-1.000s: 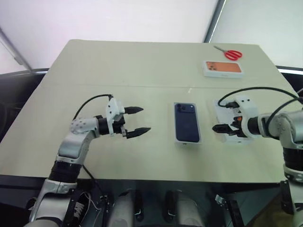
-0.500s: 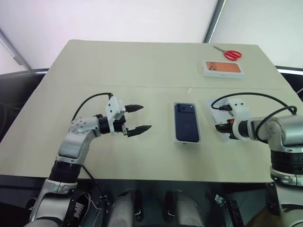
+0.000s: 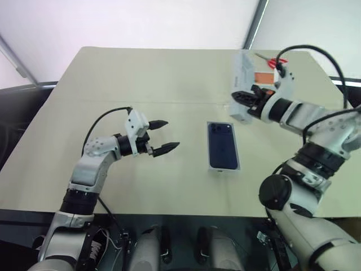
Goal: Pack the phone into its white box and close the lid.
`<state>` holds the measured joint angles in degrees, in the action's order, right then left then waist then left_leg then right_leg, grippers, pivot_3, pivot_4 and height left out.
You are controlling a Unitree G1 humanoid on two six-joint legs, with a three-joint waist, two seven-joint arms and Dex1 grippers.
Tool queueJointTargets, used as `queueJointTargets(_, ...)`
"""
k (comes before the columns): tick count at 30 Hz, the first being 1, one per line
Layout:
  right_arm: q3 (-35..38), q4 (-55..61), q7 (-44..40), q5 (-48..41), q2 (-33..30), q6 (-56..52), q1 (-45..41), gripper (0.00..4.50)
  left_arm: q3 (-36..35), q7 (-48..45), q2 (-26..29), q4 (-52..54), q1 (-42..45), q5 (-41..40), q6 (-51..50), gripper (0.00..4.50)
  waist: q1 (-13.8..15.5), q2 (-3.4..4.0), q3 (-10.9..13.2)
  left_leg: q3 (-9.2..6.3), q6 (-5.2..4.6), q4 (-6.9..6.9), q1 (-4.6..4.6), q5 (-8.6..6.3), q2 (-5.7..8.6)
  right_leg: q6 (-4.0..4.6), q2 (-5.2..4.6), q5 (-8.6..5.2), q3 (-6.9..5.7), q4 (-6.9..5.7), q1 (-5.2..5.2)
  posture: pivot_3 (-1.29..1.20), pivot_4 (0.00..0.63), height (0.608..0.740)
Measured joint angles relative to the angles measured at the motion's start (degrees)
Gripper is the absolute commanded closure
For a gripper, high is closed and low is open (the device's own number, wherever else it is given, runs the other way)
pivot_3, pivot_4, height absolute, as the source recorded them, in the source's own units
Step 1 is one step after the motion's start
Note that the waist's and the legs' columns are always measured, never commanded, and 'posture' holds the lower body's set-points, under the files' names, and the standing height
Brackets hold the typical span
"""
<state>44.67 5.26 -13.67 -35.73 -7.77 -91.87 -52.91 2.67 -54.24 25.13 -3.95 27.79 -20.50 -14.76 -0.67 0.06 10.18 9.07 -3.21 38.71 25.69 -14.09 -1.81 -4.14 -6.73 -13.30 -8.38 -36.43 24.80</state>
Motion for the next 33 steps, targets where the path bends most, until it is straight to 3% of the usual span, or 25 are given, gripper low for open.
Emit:
queueJointTargets(3,-0.74,1.93,2.88,-12.55,6.46,-0.24,9.33,4.47,-0.14,2.69,-1.55,-0.56,1.01,0.13,-0.03,0.0,-0.09,0.08,0.05,0.04,0.0,-0.04,0.03,0.0,0.03,0.0,-0.02,0.0,0.03,0.0,0.04,0.0,0.15,0.738)
queueJointTargets(9,-1.86,4.86,15.85,-36.31,10.58,-0.24,17.07,4.47,-0.14,5.71,-2.87,-0.67,1.4,0.44,-0.08,0.0,-0.26,0.09,0.05,0.03,0.0,-0.05,-0.06,0.0,0.04,0.0,-0.01,0.0,0.07,-0.01,0.0,0.0,0.15,0.738)
queueJointTargets(12,-6.13,4.7,22.85,-47.3,9.2,0.88,22.26,4.47,-0.12,6.56,-3.28,-0.67,1.48,0.46,-0.62,0.0,-0.26,0.09,0.05,0.04,0.0,-0.12,-0.07,0.0,0.05,0.0,-0.02,0.0,0.1,0.04,-0.01,0.0,0.15,0.738)
queueJointTargets(16,-18.44,4.4,36.1,-68.66,1.59,14.22,28.03,4.47,0.01,7.15,-3.95,-0.68,1.63,0.57,-1.02,0.0,-0.33,0.08,0.05,0.05,0.0,-0.18,-0.16,-0.01,0.05,0.0,-0.01,0.0,0.12,0.09,-0.06,0.0,0.15,0.738)
queueJointTargets(19,-25.82,4.73,39.39,-74.21,-4.63,19.58,32.6,4.5,0.19,6.99,-4.2,-0.65,1.54,0.58,-1.36,0.74,-0.3,0.03,0.02,0.06,-0.02,-0.35,-0.29,-0.01,0.07,0.0,-0.01,0.0,0.14,0.24,-0.17,0.0,0.15,0.738)
queueJointTargets(26,-31.23,4.16,40.08,-75.34,-7.51,28.26,33.44,4.5,3.06,7.32,-6.92,-0.3,-0.6,1.27,-2.33,4.36,0.02,0.03,0.03,0.06,-0.03,-0.4,-0.3,0.0,0.05,0.0,0.04,0.0,0.16,0.23,-0.15,0.0,0.15,0.738)
queueJointTargets(30,-32.56,4.05,40.09,-75.43,-8.8,31.14,33.41,4.5,3.74,8.97,-9.6,-0.4,-0.59,1.88,-2.38,4.45,0.07,0.03,0.02,0.06,-0.27,-0.39,-0.3,-0.14,0.08,-0.01,0.0,0.0,0.17,0.25,-0.16,0.0,0.15,0.738)
queueJointTargets(33,-32.85,3.46,39.66,-75.48,-9.42,32.28,33.46,3.6,5.23,10.6,-12.27,-2.03,-0.1,3.38,-2.03,4.5,0.04,0.03,0.02,0.06,-0.28,-0.39,-0.3,-0.14,0.07,-0.01,0.02,0.0,0.17,0.24,-0.16,0.0,0.15,0.738)
